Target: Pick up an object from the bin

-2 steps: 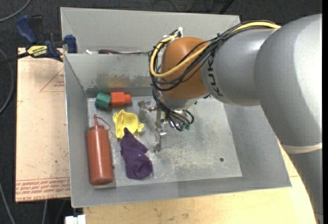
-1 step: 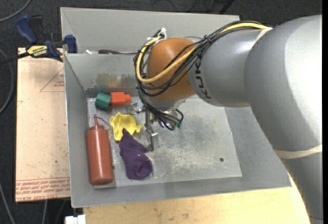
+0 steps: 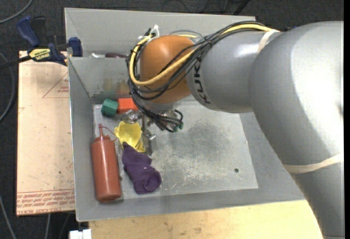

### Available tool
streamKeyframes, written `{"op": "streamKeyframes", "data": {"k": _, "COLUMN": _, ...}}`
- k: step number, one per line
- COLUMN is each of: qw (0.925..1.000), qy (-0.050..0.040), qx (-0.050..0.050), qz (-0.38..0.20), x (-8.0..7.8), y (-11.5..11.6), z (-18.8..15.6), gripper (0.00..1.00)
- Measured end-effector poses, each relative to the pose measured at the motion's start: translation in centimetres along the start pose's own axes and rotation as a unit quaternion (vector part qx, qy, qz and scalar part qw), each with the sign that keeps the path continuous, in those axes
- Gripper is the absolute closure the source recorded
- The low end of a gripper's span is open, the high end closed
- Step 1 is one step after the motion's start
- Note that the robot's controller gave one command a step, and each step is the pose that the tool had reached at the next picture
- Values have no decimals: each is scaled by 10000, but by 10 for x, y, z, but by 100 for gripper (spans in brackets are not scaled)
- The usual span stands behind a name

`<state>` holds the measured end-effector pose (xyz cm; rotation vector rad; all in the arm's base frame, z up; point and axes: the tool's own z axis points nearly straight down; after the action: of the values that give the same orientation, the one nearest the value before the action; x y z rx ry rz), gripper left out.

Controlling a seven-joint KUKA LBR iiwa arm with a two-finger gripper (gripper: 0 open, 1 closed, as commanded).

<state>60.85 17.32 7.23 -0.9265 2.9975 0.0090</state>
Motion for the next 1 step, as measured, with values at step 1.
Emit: {"op": "streamKeyframes", "data": {"k": 1, "qw": 10000, "qy": 0, "qx": 0, "qz": 0, "x": 0, "y": 0, "z": 0, "gripper": 100}}
